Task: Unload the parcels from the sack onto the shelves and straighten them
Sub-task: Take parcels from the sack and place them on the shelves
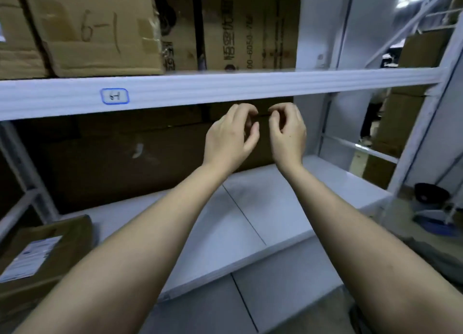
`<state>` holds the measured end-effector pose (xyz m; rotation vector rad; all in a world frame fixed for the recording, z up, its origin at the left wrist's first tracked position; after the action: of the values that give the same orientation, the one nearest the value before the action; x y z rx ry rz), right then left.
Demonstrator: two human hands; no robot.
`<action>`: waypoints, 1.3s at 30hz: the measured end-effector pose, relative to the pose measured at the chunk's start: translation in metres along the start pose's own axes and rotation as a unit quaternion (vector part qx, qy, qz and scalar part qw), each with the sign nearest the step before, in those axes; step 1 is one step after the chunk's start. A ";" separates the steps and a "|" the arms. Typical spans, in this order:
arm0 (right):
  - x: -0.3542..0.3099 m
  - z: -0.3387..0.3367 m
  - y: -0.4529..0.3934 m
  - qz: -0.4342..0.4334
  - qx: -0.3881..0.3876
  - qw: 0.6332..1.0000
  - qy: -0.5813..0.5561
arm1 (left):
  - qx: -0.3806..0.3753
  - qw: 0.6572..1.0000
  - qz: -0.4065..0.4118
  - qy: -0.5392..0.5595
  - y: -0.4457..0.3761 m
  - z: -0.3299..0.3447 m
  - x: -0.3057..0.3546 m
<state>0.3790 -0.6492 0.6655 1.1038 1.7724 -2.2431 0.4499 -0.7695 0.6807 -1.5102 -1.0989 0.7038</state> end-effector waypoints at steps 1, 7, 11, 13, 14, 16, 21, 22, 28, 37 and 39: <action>0.020 -0.011 0.003 0.008 -0.003 1.000 0.017 | -0.019 1.000 -0.016 0.010 0.012 0.021 0.004; 0.169 -0.093 0.030 0.079 -0.058 0.981 0.167 | -0.141 0.985 -0.096 0.032 0.092 0.155 0.041; 0.269 -0.163 0.052 0.133 -0.111 0.949 0.265 | -0.226 0.962 -0.148 0.027 0.146 0.240 0.078; 0.312 -0.200 0.061 0.164 -0.127 0.926 0.316 | -0.268 0.948 -0.168 0.035 0.171 0.278 0.100; 0.328 -0.215 0.065 0.179 -0.134 0.916 0.332 | -0.286 0.940 -0.182 0.042 0.183 0.291 0.108; 0.359 -0.248 0.070 0.208 -0.148 0.900 0.354 | -0.336 0.917 -0.206 0.056 0.206 0.325 0.129; 0.418 -0.316 0.079 0.295 -0.171 0.847 0.407 | -0.478 0.847 -0.221 0.068 0.256 0.406 0.183; 0.430 -0.328 0.079 0.313 -0.173 0.837 0.414 | -0.496 0.836 -0.223 0.071 0.264 0.423 0.193; 0.511 -0.388 0.081 0.409 -0.208 0.772 0.440 | -0.594 0.764 -0.229 0.102 0.307 0.515 0.242; 0.657 -0.452 0.070 0.546 -0.281 0.650 0.448 | -0.722 0.622 -0.278 0.124 0.352 0.665 0.298; 0.680 -0.460 0.064 0.561 -0.299 0.630 0.447 | -0.743 0.591 -0.290 0.120 0.357 0.689 0.307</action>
<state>0.1290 -0.0242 0.1908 2.3177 1.0637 -0.2827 0.0617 -0.1991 0.2117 -2.1515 -1.9391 -1.2701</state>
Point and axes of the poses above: each hand's wrist, its own y-axis away from the middle knuckle, its own z-axis out of the palm, x = y × z, the point moved 5 cm from there along -y, towards the middle knuckle, and after that the axes turned 11 degrees about x, right-handed, at the moved point
